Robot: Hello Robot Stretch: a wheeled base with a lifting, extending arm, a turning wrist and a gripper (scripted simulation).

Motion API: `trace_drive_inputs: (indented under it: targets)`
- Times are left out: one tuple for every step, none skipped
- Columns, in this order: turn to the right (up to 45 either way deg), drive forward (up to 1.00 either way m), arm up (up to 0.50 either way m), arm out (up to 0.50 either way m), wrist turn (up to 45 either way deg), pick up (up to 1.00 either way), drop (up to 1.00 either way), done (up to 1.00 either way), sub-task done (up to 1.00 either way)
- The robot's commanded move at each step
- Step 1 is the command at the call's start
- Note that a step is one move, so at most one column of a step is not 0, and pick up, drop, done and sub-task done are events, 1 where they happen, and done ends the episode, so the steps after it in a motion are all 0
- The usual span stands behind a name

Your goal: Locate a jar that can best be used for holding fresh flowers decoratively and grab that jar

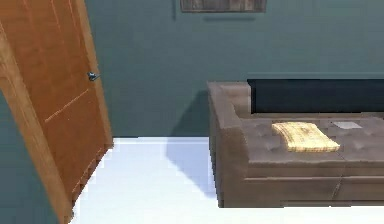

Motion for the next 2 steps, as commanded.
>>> trace_drive_inputs:
  targets:
    - [0.0, 0.1, 0.0, 0.0, 0.0, 0.0, 0.0, 0.0, 0.0]
    - [-45.0, 0.0, 0.0, 0.0, 0.0, 0.0, 0.0, 0.0, 0.0]
